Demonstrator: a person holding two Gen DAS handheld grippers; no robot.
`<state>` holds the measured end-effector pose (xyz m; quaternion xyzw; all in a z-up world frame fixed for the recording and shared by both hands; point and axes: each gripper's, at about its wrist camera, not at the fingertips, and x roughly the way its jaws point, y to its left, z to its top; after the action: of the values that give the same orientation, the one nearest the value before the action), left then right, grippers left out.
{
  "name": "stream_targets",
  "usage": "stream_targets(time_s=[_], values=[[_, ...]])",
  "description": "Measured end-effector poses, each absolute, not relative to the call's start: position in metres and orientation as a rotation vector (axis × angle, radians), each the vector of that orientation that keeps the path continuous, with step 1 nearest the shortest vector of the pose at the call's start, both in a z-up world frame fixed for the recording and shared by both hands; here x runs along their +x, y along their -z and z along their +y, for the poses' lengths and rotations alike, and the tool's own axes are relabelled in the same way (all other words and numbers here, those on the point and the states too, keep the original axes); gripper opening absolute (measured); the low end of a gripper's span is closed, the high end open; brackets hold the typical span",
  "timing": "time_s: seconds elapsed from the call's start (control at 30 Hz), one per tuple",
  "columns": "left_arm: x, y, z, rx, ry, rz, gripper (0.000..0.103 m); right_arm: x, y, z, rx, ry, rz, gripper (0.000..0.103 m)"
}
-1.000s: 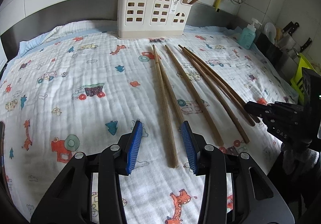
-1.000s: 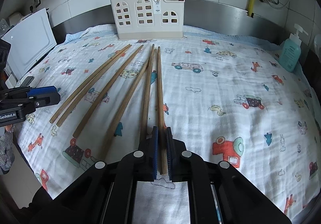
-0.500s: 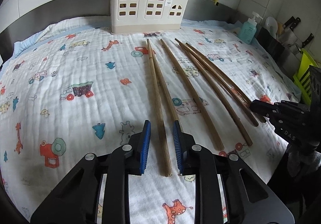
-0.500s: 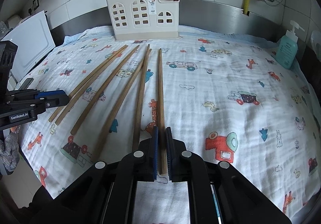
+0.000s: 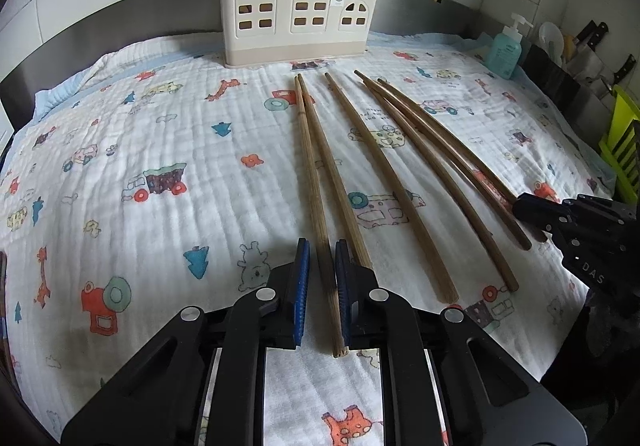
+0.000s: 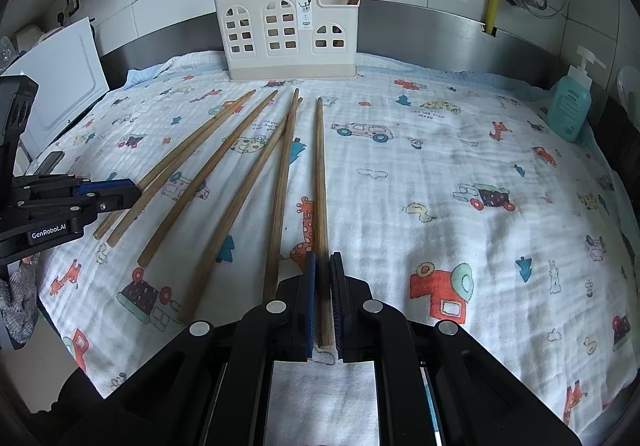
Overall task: Organize utensils
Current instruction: 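Lift both held chopsticks upright and carry them above the cream holder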
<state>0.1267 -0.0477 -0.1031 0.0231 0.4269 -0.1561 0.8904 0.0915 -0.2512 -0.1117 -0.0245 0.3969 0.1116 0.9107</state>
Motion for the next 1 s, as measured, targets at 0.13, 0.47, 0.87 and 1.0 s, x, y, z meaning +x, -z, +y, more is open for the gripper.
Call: stream_targets(time_s=[0.13, 0.47, 0.87, 1.0], values=[[0.124, 0.103, -0.053, 0.087, 0.303, 0.871, 0.013, 0.091, 0.112, -0.249, -0.062, -0.222, 0.812, 0.008], [0.127, 0.103, -0.053, 0.086, 0.309, 0.889, 0.012, 0.091, 0.112, -0.244, -0.088, -0.214, 0.814, 0.009], [0.136, 0.101, -0.051, 0.071, 0.336, 0.946, 0.012, 0.093, 0.112, -0.243, -0.092, -0.212, 0.818, 0.007], [0.138, 0.1, -0.048, 0.052, 0.334, 0.951, 0.007, 0.091, 0.111, -0.243, -0.072, -0.216, 0.811, 0.007]])
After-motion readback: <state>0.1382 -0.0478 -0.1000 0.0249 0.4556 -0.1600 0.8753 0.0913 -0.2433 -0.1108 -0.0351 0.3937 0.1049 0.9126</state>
